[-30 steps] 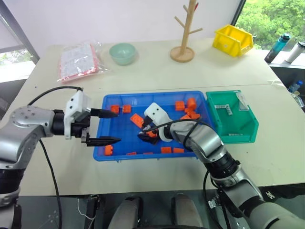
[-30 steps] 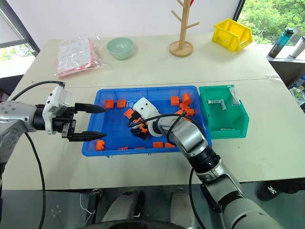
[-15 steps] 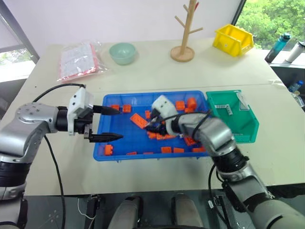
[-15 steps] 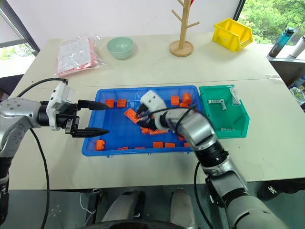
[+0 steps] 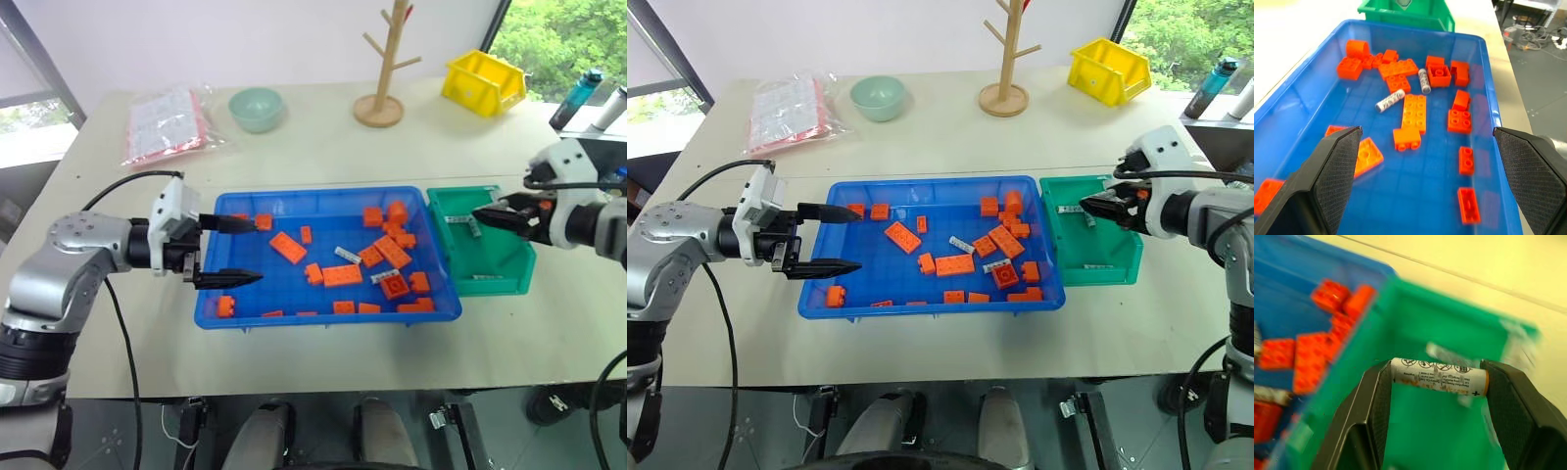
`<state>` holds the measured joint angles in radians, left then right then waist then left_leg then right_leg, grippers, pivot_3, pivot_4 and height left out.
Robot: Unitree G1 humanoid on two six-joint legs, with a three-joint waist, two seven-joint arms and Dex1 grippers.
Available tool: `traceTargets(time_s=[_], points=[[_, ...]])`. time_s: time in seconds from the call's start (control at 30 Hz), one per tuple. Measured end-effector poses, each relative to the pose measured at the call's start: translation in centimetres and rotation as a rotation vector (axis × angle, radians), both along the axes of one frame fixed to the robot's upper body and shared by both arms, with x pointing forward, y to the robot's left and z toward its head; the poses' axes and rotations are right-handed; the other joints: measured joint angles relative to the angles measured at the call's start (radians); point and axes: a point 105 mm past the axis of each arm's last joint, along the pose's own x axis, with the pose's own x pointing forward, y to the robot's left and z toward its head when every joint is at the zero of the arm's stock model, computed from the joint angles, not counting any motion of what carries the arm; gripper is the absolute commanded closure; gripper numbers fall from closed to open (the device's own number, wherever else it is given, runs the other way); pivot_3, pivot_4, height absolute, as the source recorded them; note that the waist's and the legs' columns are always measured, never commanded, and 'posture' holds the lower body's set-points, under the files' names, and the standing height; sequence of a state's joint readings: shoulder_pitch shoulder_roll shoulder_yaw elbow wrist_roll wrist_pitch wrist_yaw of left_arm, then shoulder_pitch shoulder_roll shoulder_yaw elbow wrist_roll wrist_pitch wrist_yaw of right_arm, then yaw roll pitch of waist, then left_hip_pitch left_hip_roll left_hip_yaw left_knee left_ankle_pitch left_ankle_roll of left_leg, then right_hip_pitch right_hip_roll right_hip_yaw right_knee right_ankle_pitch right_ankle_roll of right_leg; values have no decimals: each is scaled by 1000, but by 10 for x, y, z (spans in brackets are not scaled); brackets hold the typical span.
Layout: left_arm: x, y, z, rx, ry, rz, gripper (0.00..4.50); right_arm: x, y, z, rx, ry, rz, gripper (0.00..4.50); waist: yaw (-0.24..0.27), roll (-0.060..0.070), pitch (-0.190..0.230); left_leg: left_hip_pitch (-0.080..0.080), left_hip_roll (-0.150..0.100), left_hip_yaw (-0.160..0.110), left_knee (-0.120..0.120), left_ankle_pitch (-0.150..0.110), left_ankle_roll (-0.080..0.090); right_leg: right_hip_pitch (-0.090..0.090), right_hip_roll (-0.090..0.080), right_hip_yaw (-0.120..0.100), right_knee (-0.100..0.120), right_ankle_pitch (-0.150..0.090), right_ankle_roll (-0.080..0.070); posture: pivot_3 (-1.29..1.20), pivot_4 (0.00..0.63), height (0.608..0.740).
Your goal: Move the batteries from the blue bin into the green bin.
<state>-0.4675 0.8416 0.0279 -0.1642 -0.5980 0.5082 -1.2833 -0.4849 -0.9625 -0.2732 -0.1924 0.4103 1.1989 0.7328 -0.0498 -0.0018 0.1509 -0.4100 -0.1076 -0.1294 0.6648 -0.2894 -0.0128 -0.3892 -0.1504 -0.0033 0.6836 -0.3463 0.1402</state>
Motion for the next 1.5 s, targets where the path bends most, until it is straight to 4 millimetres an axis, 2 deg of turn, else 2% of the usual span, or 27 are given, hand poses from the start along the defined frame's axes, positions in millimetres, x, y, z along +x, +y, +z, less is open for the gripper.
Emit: traceTargets(time_s=[0.1,0.23,0.3,0.43,0.47,0.53,0.57,0.6,0.67,0.83,0.97,1.07,1.17,1.27,1.3,1.37,1.5], points=[[3,-4,5,-8,-17,-7,0,0,1,-7,4,10,5,42,2,0,0,0,0,0,0,0,0,0,0,0,0,0,0,0,150,726],[6,-7,6,-13,-24,-7,0,5,7,-6,-16,-10,41,42,5,0,0,0,-1,0,1,0,0,0,0,0,0,0,0,0,150,726],[7,-6,6,-14,-22,-3,0,9,14,2,-14,-37,81,42,5,0,0,0,-1,0,1,0,0,0,-1,0,-1,0,0,0,150,726],[9,-6,7,-13,-25,-1,0,20,59,37,-11,-144,307,42,1,0,0,0,0,0,0,0,0,0,0,0,-1,0,0,0,150,726],[9,-7,7,-15,-28,-3,0,23,80,38,-17,-152,395,42,-2,0,0,0,0,-1,0,0,0,0,0,0,-1,0,0,0,150,726],[9,-8,6,-18,-28,-6,0,25,104,26,-30,-126,479,42,-3,-1,0,0,0,-2,1,0,0,0,0,0,-1,0,0,0,150,726],[9,-9,6,-19,-30,-6,0,28,126,4,-47,-79,540,42,-4,-1,0,0,0,-2,1,0,0,0,0,0,-1,0,0,0,150,726],[9,-9,6,-18,-31,-3,0,30,139,-14,-69,-36,575,42,0,-1,0,-1,-1,-2,1,0,0,-1,0,0,0,0,0,0,150,726],[9,-10,5,-18,-33,1,0,34,153,-40,-116,16,607,42,6,-1,0,-1,-2,-4,2,0,0,-1,-1,0,0,0,0,0,150,726],[7,-11,4,-11,-40,7,0,40,169,-65,-176,38,626,42,5,-1,0,-2,-3,-6,2,0,0,-1,0,0,0,0,0,0,150,726],[3,-11,4,-9,-42,16,0,46,169,-78,-204,54,610,42,2,-1,0,-2,-2,-6,2,0,0,-1,0,0,0,0,0,0,150,726],[2,-10,2,-2,-36,25,0,47,169,-80,-221,48,617,839,2,-1,0,-2,-2,-6,2,0,0,-1,0,0,0,0,0,0,150,726],[2,-8,3,6,-37,35,0,43,171,-83,-215,55,640,2400,3,-1,0,-2,-2,-6,2,0,0,-1,0,0,0,0,0,0,150,726],[2,-8,3,5,-37,37,0,39,176,-83,-203,62,659,3695,3,-1,0,-2,-2,-6,2,0,0,-1,0,0,0,0,0,0,150,726],[2,-8,4,4,-38,37,0,37,177,-83,-193,68,663,4300,3,-1,0,-2,-2,-6,2,0,0,-1,0,0,0,0,0,0,150,726],[3,-8,5,2,-40,38,0,34,179,-79,-168,73,661,4434,3,-1,0,-2,-3,-6,2,0,0,-1,0,0,0,0,0,0,150,726],[6,-10,5,-18,-36,33,0,31,176,-54,-72,47,630,4434,5,-1,0,-2,-3,-6,2,0,0,-1,0,0,0,0,0,0,150,726]])
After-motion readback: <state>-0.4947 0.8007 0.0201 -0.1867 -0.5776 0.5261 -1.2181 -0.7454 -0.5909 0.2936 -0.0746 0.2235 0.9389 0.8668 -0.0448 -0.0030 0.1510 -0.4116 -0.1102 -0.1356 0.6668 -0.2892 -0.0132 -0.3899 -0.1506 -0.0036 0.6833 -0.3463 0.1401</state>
